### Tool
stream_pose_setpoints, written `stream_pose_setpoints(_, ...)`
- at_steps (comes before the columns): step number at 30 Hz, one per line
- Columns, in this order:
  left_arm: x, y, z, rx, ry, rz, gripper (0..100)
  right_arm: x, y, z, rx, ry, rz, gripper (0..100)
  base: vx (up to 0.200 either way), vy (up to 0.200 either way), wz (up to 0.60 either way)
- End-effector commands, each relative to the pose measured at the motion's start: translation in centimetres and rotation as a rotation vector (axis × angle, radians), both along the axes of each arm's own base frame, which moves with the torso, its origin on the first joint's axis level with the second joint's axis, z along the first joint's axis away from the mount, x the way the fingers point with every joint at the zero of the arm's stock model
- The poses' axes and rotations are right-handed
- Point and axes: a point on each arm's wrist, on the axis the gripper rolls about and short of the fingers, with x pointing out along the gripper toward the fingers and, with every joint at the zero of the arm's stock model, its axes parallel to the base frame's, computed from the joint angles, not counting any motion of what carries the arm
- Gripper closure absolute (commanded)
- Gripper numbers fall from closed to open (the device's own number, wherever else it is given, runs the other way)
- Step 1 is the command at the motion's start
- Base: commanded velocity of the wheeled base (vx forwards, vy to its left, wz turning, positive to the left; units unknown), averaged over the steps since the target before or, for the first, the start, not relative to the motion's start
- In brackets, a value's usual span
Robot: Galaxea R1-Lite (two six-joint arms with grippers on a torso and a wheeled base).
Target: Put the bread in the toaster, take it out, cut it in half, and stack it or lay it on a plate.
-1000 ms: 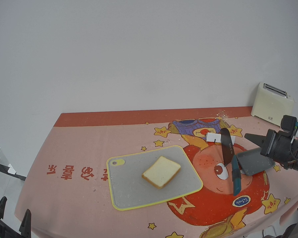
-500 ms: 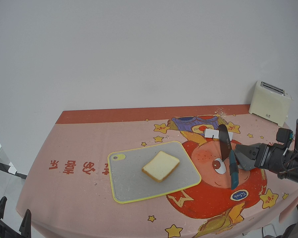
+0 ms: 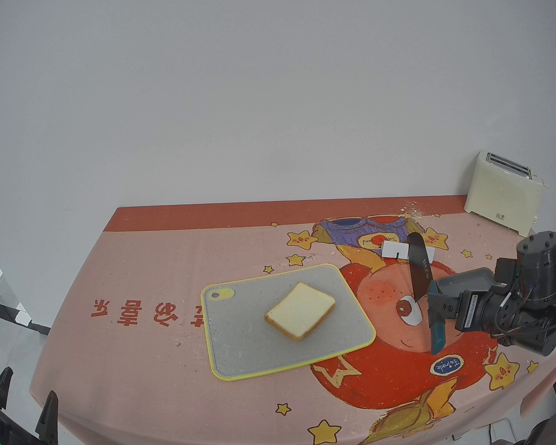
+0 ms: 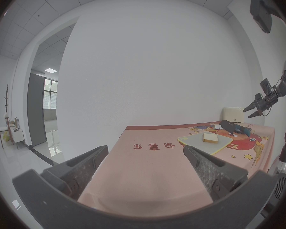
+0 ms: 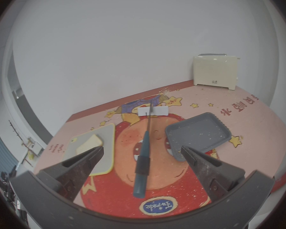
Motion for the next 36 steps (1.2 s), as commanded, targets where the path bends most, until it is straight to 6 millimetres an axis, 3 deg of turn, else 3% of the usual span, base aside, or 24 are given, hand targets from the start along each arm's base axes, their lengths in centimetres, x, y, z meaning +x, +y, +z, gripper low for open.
stream_pose_setpoints(1,0.1,0.0,-0.5,0.0,0.018,0.0,0,1.5,0.9,-1.5,-0.034,0.056,-0.006,0,0.0,0.0,0.0)
stream_pose_setpoints(10,0.1,0.0,-0.5,0.0,0.018,0.0,0,2.4,1.4,-2.4,-0.076,0.076,-0.033,0,0.0,0.0,0.0)
stream_pose_setpoints(20,0.1,0.0,-0.5,0.0,0.018,0.0,0,3.7,3.0,-5.0,-0.074,0.088,-0.057,0,0.0,0.0,0.0)
stream_pose_setpoints(36,0.1,0.0,-0.5,0.0,0.018,0.0,0,3.8,2.9,-4.1,-0.067,0.035,-0.096,0,0.0,0.0,0.0)
